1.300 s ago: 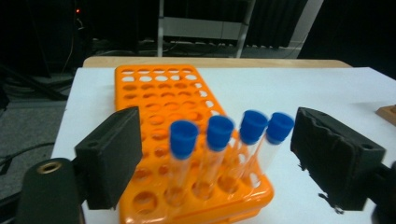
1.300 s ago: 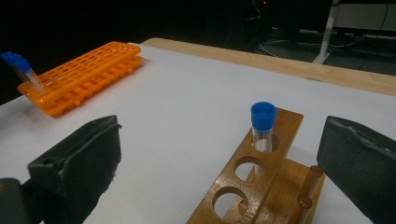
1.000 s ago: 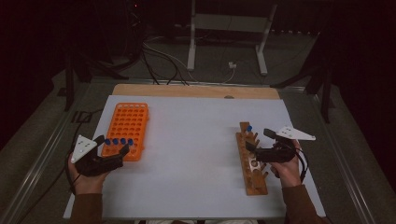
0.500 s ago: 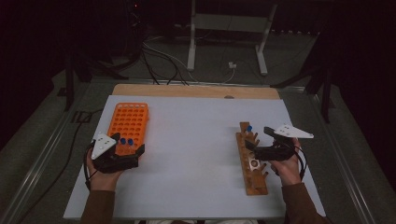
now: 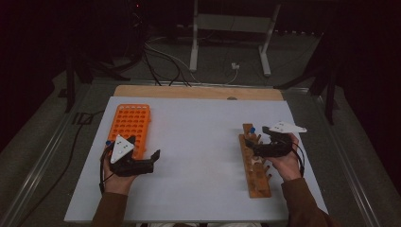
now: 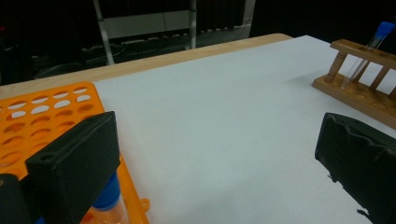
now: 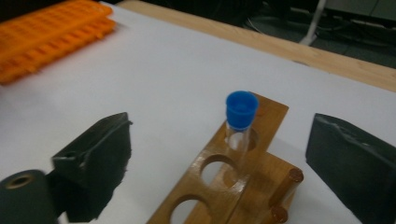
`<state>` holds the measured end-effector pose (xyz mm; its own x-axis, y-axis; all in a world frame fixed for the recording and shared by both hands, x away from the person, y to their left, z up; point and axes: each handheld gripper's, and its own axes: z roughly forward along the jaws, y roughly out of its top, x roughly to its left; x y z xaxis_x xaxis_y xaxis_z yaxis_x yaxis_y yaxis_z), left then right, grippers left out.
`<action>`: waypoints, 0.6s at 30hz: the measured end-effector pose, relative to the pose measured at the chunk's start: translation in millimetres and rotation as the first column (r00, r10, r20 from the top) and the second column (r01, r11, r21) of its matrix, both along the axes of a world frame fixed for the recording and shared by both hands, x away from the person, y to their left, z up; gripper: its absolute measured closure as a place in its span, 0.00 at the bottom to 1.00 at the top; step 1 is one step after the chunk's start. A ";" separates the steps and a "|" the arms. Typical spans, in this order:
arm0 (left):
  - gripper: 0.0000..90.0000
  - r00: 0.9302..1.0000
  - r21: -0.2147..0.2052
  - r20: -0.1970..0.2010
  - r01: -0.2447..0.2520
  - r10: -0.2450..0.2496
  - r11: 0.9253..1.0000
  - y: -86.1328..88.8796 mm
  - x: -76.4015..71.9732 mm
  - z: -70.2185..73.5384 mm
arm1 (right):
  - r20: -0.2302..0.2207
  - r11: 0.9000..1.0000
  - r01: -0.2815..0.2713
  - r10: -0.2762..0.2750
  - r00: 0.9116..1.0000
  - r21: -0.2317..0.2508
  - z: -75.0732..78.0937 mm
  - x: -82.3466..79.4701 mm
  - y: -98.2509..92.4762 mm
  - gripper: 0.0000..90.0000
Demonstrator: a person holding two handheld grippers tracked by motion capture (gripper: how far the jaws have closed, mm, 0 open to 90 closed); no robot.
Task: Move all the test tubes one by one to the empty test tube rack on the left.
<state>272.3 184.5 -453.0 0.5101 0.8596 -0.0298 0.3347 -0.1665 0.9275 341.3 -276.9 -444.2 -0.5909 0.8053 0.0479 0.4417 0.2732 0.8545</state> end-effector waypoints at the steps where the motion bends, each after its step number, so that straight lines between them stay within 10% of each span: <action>1: 0.01 1.000 -0.003 0.000 0.003 -0.003 1.000 -1.0 -0.2 0.0 | -0.006 1.000 0.008 -0.008 1.000 -0.005 -0.9 2.6 0.8 0.17; 8: 0.01 1.000 -0.010 0.001 0.021 -0.021 1.000 -6.1 -1.5 -1.7 | -0.018 0.999 0.004 -0.005 1.000 -0.050 -7.8 13.5 5.7 0.58; 18: 0.01 1.000 -0.004 -0.007 0.031 -0.031 1.000 -9.9 -2.3 -4.1 | 0.007 0.996 0.044 -0.043 0.999 -0.082 -12.0 15.0 7.6 0.84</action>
